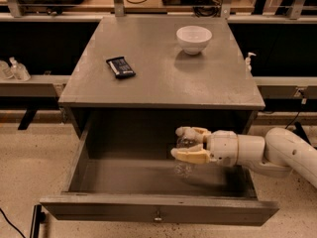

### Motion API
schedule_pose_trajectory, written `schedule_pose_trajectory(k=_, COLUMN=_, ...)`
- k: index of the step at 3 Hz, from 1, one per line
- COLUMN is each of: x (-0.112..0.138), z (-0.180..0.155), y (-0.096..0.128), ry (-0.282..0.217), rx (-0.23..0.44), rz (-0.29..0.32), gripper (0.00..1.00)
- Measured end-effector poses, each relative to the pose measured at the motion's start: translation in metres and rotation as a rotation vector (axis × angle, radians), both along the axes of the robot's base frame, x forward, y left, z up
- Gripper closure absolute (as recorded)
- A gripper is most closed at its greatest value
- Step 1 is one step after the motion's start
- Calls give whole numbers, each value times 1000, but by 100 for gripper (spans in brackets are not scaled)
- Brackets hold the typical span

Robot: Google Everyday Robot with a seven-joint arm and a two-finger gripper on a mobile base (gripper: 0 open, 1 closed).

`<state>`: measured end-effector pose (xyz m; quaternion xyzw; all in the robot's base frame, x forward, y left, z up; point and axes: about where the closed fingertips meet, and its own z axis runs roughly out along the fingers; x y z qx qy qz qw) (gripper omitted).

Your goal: Place water bottle into top drawer

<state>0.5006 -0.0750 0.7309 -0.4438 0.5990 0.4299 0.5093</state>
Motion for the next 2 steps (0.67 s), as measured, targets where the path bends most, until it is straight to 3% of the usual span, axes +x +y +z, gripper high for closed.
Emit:
schedule_pose_trajectory(k=1, x=0, z=0, y=2, ry=0, rx=1, rz=4, gripper=5)
schedule_pose_trajectory(k=2, x=0, z=1, y=3, ry=0, rx=1, rz=7, gripper=0)
